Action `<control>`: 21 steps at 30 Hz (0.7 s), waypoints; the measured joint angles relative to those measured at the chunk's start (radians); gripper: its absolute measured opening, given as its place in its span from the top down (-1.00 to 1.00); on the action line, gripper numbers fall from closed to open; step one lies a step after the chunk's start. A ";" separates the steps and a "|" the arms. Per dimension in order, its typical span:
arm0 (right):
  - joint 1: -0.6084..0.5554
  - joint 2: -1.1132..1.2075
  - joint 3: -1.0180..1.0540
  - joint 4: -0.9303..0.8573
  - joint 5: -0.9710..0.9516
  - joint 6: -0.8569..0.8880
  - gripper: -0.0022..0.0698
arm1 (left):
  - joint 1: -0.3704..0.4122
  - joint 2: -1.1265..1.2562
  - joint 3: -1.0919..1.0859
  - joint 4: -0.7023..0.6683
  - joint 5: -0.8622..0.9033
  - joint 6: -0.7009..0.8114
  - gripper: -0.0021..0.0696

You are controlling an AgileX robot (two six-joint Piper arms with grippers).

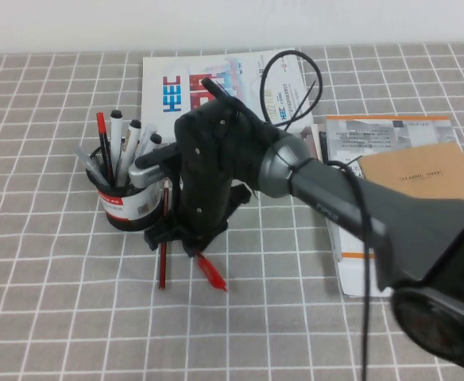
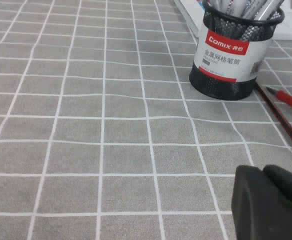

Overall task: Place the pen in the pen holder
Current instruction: Pick up the pen on the table, then place the pen onto the pen holder

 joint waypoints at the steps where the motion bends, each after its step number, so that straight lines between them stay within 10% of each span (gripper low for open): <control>1: 0.002 -0.026 0.038 0.000 0.000 0.001 0.77 | 0.000 0.000 0.000 0.000 0.000 0.000 0.96; 10: 0.017 -0.455 0.693 -0.108 -0.149 0.135 0.77 | 0.000 0.000 0.000 0.000 0.000 0.000 0.96; 21: 0.026 -0.890 1.305 -0.064 -1.450 0.207 0.77 | 0.000 0.000 0.000 0.000 0.000 0.000 0.96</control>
